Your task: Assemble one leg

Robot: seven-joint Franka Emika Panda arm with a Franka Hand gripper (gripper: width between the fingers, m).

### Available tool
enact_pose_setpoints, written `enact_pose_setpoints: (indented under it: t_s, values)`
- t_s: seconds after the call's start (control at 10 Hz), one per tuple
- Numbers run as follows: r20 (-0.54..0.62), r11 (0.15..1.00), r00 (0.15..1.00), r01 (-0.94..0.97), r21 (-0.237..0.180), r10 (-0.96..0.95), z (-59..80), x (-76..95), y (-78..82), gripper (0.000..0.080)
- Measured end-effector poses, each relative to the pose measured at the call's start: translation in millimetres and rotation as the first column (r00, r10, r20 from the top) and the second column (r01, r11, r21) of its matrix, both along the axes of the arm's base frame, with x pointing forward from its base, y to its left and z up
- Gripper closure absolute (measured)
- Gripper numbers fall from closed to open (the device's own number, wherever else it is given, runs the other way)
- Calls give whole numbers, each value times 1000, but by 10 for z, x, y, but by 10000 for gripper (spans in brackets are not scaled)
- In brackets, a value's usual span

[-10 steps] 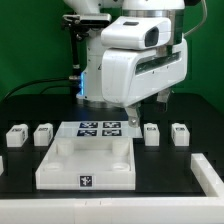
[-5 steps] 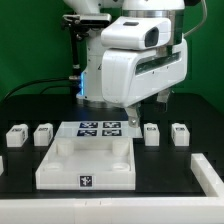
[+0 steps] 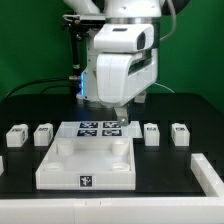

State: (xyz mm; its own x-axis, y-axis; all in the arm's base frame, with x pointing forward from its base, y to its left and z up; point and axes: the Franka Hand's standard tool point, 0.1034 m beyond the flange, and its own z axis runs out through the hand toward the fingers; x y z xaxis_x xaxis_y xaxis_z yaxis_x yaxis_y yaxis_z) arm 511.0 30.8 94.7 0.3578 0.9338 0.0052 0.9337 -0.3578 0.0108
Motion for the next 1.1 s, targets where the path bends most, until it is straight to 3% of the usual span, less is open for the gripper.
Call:
enact_pose_setpoints:
  t_s: [0.1, 0.6, 0.7, 0.9, 1.1]
  values:
    - [-5, 993, 993, -119, -10, 119, -56, -54, -53, 150]
    - [-7, 996, 996, -92, -9, 92, -65, -61, -69, 150]
    - [33, 979, 979, -202, -15, 202, -103, -92, -154, 150]
    - [52, 955, 953, -296, -28, 297, -229, -380, -376, 150]
    - [43, 934, 933, -355, -29, 356, -325, -527, -603, 150]
